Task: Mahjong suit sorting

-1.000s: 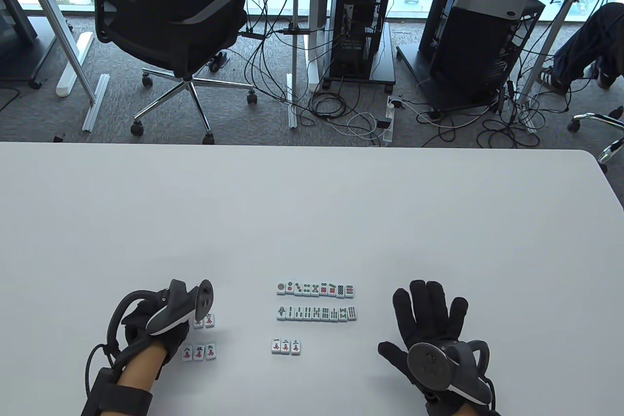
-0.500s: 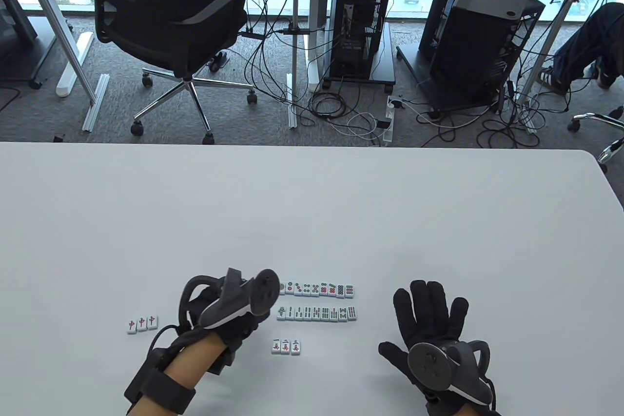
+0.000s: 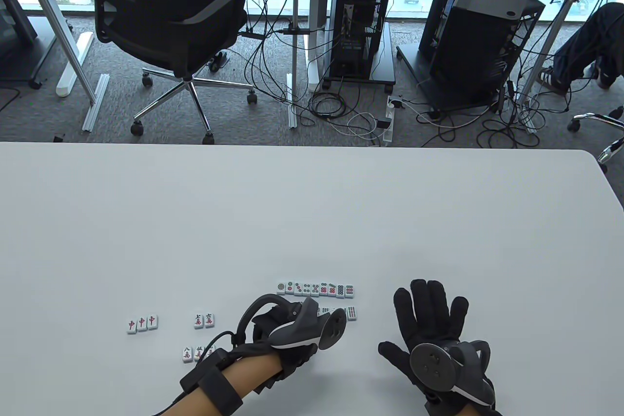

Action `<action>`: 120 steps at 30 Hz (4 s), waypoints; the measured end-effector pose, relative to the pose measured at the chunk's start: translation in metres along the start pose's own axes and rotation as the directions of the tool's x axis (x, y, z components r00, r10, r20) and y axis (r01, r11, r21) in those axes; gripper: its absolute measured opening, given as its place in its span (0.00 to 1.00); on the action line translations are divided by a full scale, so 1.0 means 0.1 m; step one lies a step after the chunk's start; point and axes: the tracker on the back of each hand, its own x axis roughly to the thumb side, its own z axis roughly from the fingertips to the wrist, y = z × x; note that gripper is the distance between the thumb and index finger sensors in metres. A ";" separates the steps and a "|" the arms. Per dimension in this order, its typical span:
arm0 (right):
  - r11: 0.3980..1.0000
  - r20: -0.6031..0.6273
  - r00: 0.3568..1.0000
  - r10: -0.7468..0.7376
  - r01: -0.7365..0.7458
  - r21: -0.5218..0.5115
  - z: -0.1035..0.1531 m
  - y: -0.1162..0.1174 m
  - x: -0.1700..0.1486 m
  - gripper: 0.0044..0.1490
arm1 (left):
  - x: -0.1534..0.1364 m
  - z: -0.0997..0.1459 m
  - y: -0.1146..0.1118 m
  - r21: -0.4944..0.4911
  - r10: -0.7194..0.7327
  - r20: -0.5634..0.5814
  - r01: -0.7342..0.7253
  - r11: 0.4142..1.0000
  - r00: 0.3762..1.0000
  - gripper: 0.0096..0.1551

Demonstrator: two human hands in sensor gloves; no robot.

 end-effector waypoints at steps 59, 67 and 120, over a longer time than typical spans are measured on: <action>0.997 0.013 1.000 -0.005 0.004 0.079 -0.02 0.07 0.03 0.61 | -1.47 0.90 -0.50 -0.090 -0.019 -0.366 -0.014 0.996 0.930 0.35; 0.997 0.009 1.000 -0.018 0.017 0.074 -0.02 0.06 0.02 0.61 | -1.26 0.61 0.35 0.095 0.177 -0.256 -0.158 0.983 0.950 0.35; 0.999 -0.008 1.000 -0.003 0.003 0.046 -0.01 0.04 -0.02 0.60 | -1.46 0.25 -0.06 -0.071 -0.079 -0.365 0.057 0.996 0.928 0.32</action>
